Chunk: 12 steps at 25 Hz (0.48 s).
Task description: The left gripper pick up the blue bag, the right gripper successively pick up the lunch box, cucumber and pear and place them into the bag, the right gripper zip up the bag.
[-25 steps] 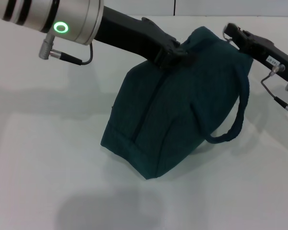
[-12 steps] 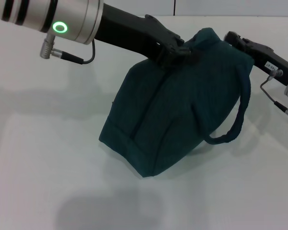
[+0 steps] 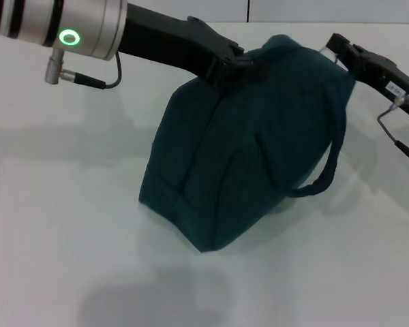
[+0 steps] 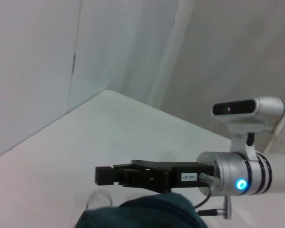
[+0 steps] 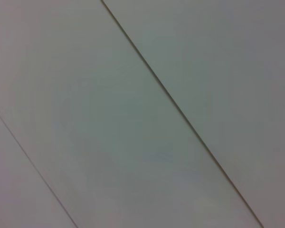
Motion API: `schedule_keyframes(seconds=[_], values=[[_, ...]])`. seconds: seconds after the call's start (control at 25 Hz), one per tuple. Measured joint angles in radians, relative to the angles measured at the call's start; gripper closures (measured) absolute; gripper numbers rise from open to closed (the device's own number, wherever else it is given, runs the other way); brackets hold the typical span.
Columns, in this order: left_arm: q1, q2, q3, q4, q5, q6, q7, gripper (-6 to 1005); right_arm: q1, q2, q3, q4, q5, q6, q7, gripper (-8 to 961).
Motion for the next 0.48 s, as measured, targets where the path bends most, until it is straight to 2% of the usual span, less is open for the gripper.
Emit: schedule_keyframes(seconds=[0.28,0.48], values=[[-0.003,-0.001,-0.013,-0.048,-0.007,-0.017,0.043,953,-0.034,-0.001,0.007,0.004,0.056,-0.023,-0.011,918],[0.003,-0.001,-0.016,-0.062,-0.007,-0.03,0.061,912,-0.063,-0.005,0.033,0.007,0.061,-0.062,-0.015,782]])
